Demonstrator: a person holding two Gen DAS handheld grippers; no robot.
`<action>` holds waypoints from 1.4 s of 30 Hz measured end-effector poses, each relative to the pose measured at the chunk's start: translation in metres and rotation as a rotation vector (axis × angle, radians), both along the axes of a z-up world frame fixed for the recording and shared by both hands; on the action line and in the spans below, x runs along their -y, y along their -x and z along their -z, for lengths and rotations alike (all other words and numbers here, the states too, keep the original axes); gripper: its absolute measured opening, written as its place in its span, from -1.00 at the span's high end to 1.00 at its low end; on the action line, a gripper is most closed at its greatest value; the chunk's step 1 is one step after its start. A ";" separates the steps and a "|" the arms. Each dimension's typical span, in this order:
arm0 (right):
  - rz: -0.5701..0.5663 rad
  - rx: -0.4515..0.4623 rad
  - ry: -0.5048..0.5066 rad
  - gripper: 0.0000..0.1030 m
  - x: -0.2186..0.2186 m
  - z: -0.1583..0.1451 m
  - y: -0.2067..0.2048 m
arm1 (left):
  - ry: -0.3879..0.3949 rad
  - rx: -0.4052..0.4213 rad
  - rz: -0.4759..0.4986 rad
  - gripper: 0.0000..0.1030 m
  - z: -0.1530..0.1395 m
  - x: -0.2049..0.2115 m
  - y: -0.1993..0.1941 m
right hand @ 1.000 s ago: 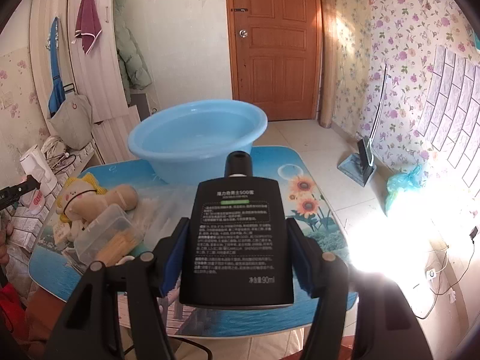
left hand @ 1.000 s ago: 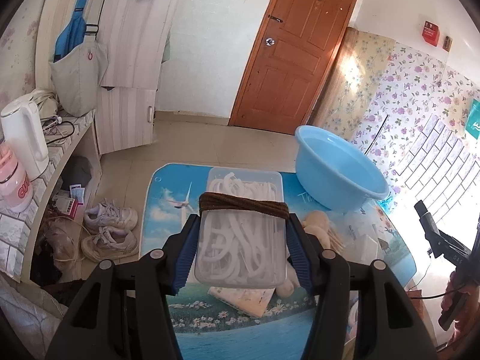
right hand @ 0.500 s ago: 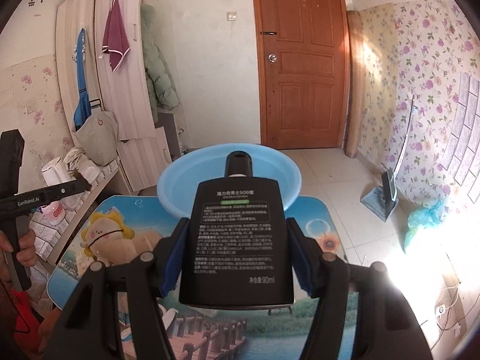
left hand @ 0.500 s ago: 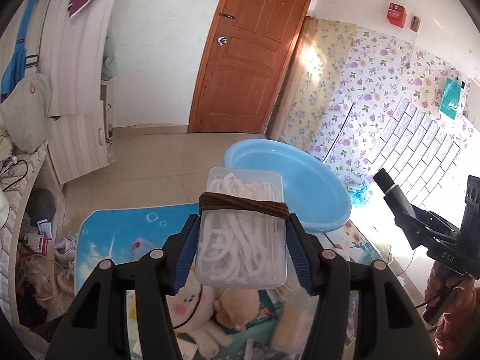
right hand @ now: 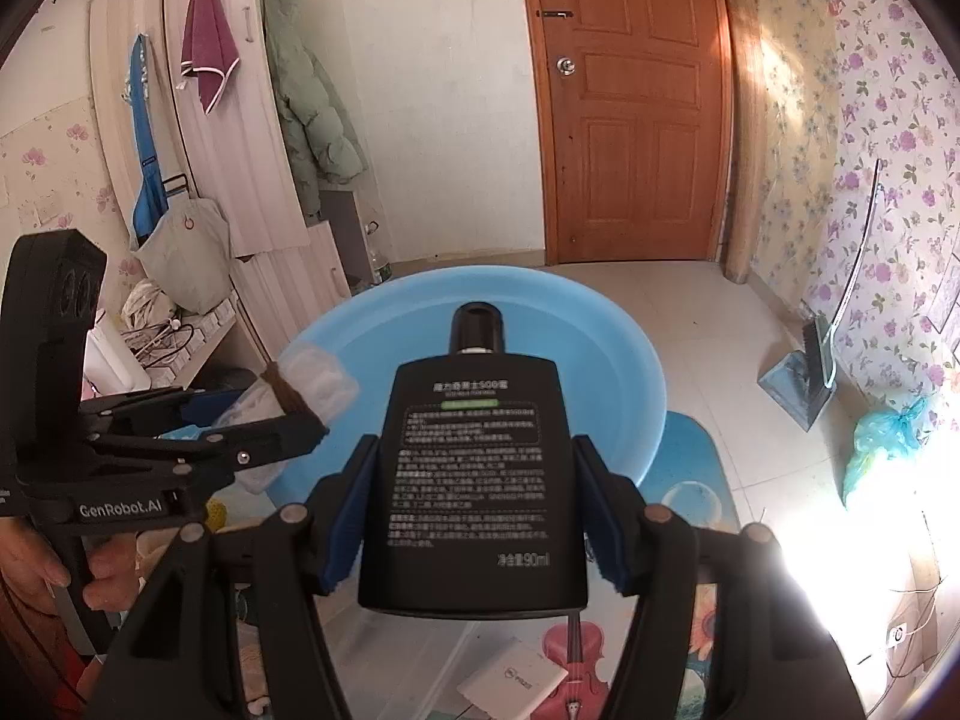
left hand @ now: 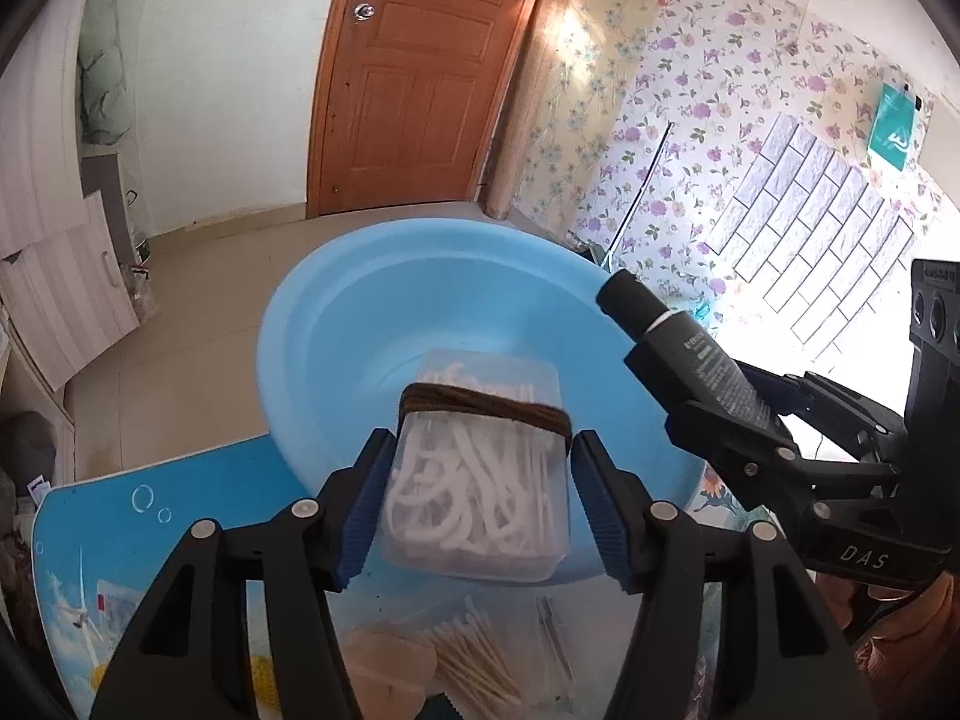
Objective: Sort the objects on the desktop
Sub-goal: 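Lower the cable box into the basin with the left tool while the right tool drops the black bottle in, then move both tools back over the table toward the grey packet and white hanger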
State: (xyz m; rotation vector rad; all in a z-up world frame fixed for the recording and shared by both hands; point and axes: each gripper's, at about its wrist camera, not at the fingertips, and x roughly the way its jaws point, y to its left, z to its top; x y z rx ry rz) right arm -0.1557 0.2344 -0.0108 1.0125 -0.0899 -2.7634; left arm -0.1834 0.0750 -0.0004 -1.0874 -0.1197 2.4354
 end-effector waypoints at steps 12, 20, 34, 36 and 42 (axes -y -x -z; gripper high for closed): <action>-0.017 0.077 0.010 -0.21 0.011 0.028 0.025 | 0.053 -0.034 -0.012 -0.55 -0.008 0.016 -0.029; -0.040 0.020 -0.008 -0.21 0.023 0.011 0.003 | 0.037 -0.046 -0.044 -0.63 -0.015 0.035 -0.069; 0.052 -0.019 -0.007 -0.22 0.003 0.004 -0.077 | 0.052 0.000 -0.077 -0.68 0.019 0.062 -0.143; 0.061 -0.011 -0.034 -0.22 0.004 0.009 -0.087 | 0.069 0.000 -0.074 -0.68 0.024 0.062 -0.152; 0.037 0.044 -0.044 -0.22 0.010 0.032 -0.115 | 0.091 0.026 -0.081 -0.69 0.040 0.080 -0.183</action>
